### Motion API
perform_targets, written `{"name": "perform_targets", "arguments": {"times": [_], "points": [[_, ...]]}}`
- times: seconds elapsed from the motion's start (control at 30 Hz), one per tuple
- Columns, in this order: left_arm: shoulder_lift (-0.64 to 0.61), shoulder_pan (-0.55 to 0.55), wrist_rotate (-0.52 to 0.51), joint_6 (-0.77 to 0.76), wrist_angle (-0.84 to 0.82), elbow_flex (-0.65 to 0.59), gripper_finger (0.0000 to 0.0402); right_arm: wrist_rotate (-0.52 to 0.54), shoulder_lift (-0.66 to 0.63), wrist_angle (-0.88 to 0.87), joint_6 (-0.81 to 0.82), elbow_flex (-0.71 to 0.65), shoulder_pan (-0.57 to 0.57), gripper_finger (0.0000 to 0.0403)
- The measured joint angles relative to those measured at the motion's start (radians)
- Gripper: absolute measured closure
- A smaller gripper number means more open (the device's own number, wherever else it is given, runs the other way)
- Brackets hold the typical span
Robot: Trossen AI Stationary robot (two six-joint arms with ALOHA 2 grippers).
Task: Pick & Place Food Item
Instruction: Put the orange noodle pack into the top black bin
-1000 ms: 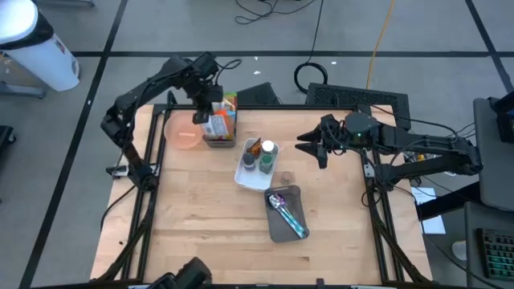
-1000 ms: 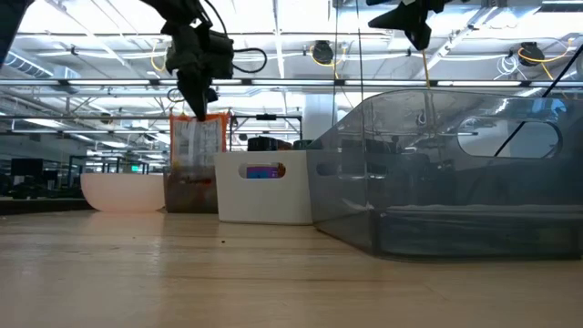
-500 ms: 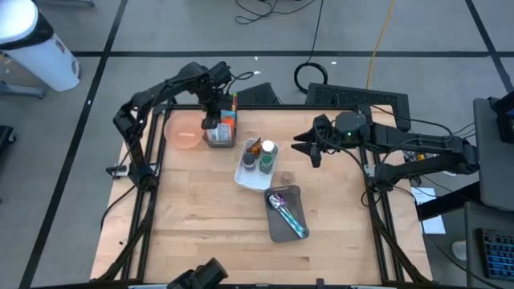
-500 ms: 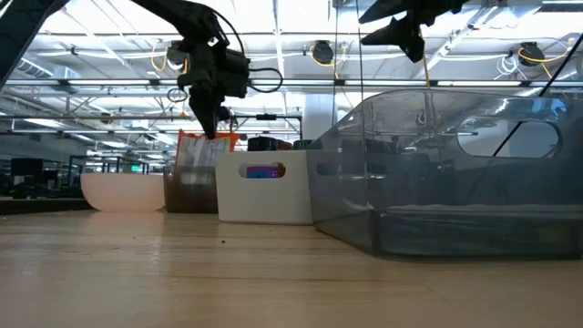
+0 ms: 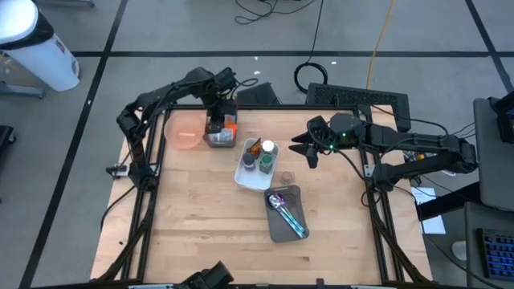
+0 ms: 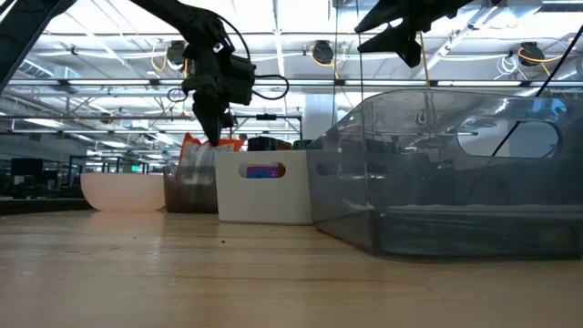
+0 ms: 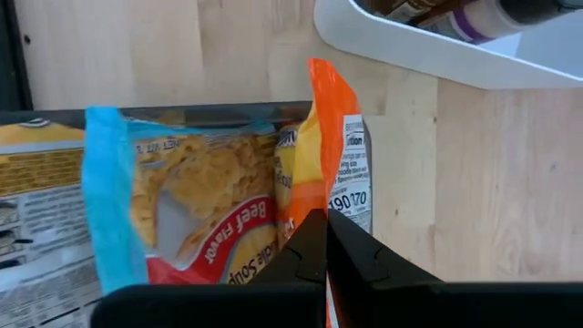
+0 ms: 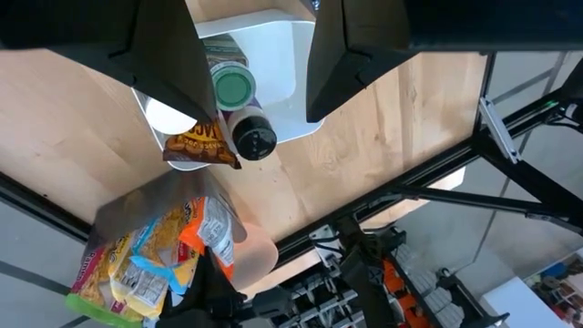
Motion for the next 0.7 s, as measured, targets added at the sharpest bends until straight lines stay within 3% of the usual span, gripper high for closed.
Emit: {"name": "perform_targets", "arguments": {"times": [0.7], "points": [[0.000,0.009,-0.066,-0.109,0.002,-0.002,0.0381,0.000,0.000,0.000,0.019,0.000,0.002,0.0238]]}}
